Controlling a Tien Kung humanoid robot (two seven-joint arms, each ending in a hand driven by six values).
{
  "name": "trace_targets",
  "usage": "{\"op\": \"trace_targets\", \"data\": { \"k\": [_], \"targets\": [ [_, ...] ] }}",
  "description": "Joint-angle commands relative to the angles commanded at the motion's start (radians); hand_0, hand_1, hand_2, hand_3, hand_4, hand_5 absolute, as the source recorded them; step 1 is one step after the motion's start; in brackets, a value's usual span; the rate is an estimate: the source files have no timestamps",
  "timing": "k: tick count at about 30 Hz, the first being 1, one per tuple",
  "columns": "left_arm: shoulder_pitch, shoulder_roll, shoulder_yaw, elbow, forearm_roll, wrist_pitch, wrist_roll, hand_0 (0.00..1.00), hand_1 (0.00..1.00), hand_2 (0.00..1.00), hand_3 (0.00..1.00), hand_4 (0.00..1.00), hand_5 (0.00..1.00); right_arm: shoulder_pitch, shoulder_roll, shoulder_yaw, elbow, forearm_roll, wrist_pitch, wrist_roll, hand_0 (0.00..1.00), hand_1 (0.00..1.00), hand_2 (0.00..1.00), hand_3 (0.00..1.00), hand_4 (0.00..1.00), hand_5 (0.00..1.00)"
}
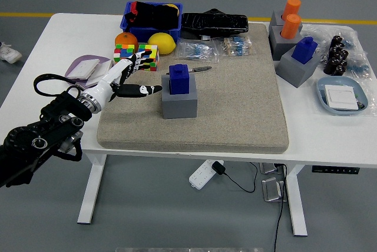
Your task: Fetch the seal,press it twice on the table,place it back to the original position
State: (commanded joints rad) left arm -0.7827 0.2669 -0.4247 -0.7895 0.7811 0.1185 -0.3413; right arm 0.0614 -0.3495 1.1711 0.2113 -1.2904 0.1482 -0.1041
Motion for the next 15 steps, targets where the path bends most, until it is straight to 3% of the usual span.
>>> {"op": "trace_targets", "data": {
  "k": [15],
  "targets": [
    [-0.014,-0.071,0.004,0.029,-0.024,0.008,0.011,0.949,0.875,0.85,0.95,0.9,0.002,0.002,0.0,-0.015,0.001,0.008,0.001,0.001,0.781,0.678,0.675,0.67,0.806,0.578]
  ]
}}
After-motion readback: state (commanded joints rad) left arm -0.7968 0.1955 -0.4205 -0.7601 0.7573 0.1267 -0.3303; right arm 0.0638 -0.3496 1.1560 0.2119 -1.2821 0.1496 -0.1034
